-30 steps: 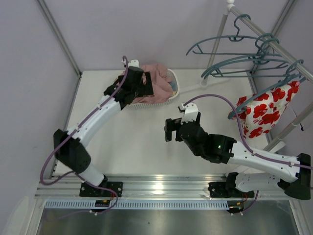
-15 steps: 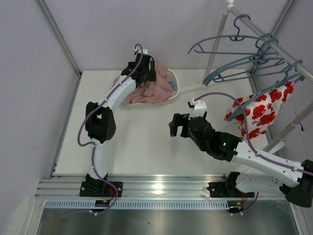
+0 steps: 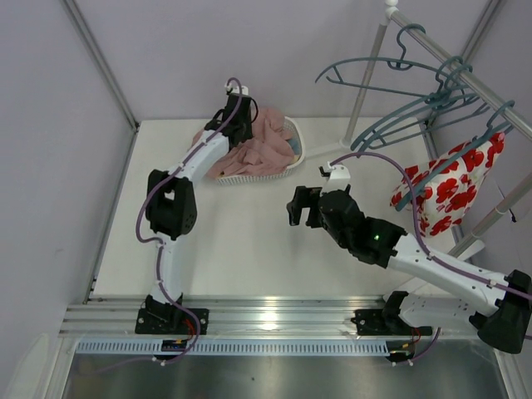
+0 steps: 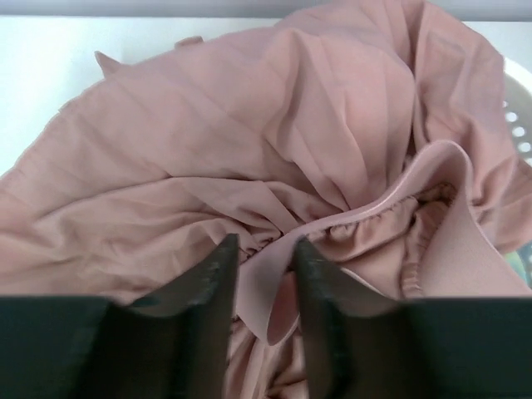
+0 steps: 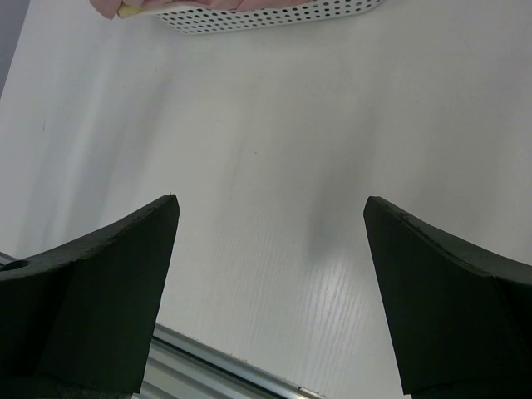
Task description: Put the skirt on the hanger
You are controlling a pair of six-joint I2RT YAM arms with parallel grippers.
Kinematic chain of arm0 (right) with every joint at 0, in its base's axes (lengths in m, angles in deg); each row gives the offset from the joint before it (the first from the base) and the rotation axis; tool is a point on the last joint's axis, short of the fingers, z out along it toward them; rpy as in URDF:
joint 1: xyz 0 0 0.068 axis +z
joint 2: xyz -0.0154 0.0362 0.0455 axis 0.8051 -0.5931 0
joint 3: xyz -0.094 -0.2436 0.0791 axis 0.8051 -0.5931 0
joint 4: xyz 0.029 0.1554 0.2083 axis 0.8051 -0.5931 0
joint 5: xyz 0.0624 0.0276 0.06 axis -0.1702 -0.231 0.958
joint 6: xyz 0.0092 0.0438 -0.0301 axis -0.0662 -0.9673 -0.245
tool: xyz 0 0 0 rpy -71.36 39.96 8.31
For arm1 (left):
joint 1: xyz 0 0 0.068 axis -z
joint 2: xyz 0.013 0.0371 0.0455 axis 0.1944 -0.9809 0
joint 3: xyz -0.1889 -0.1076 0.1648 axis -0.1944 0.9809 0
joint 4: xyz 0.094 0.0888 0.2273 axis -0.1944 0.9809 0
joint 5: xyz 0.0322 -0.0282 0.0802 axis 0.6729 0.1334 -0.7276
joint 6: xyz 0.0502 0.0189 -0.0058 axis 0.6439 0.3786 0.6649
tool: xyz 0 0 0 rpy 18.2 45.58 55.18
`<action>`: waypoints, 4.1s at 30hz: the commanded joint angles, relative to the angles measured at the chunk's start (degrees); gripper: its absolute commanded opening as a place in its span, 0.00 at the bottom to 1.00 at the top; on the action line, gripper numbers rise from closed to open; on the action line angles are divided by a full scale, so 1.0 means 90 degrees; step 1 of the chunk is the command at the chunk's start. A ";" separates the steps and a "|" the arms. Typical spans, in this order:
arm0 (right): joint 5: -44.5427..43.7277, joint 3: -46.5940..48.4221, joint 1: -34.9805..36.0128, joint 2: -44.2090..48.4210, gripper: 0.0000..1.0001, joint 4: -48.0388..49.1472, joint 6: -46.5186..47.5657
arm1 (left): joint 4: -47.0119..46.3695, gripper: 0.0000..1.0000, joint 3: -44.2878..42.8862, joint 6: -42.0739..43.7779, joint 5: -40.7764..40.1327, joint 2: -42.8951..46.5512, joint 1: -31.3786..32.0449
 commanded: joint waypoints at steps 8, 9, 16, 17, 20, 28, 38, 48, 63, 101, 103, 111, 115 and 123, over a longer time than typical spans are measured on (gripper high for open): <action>0.0026 0.0113 -0.0137 -0.0349 0.99 0.0301 -0.0019 | -0.0556 0.00 -0.0122 0.0320 0.0252 -0.0107 -0.0217; 0.0026 0.0113 -0.0156 -0.0379 0.99 0.0349 -0.0019 | -0.0507 0.00 -0.0102 0.0359 0.0271 -0.0029 -0.0227; 0.0289 0.0542 -0.0176 -0.0662 0.99 0.0457 0.0117 | -0.0087 0.00 0.0277 0.0379 0.0261 0.1658 -0.0345; 0.0328 0.0620 -0.0157 -0.0672 0.99 0.0486 0.0185 | -0.0068 0.00 0.0453 0.0379 0.0271 0.1941 -0.0345; 0.0475 0.0874 -0.0098 -0.0672 0.99 0.0565 0.0351 | 0.0175 0.00 0.0339 0.0174 0.0212 0.2918 -0.0345; 0.0953 0.2026 0.0029 -0.0877 0.99 0.0545 0.0898 | 0.1943 0.00 -0.0483 0.0134 -0.0051 0.4626 -0.0345; 0.1764 0.3736 0.0400 -0.1697 0.99 0.0389 0.0929 | 0.3116 0.00 0.0528 0.0154 -0.0168 0.6735 -0.0345; 0.1697 0.3609 0.1434 -0.3025 0.99 0.0487 0.0216 | 0.2735 0.00 0.3343 0.0086 0.0467 0.8583 -0.0345; -0.0315 0.1951 0.2256 -0.2635 0.88 0.0389 -0.2440 | 0.2472 0.00 0.4322 0.0037 -0.0218 0.8829 -0.0345; 0.0680 0.1597 0.1914 -0.3982 0.66 0.2391 -0.4238 | 0.1944 0.00 0.4722 0.0125 0.0115 0.8975 -0.0345; 0.0719 0.1637 0.1924 -0.4070 0.61 0.2313 -0.4326 | 0.1964 0.00 0.4683 0.0144 0.0095 0.8985 -0.0345; -0.0021 0.1948 0.1885 -0.3818 0.00 0.1544 -0.4014 | 0.2091 0.00 0.4557 0.0193 -0.0061 0.9082 -0.0345; -0.0569 0.2592 0.1709 -0.3486 0.00 0.0830 -0.3302 | 0.2256 0.00 0.4254 0.0154 -0.0294 0.9063 -0.0345; -0.0337 0.4799 0.0393 -0.2860 0.00 -0.1344 -0.0793 | 0.2950 0.02 0.2877 0.0154 -0.1710 0.8585 -0.0345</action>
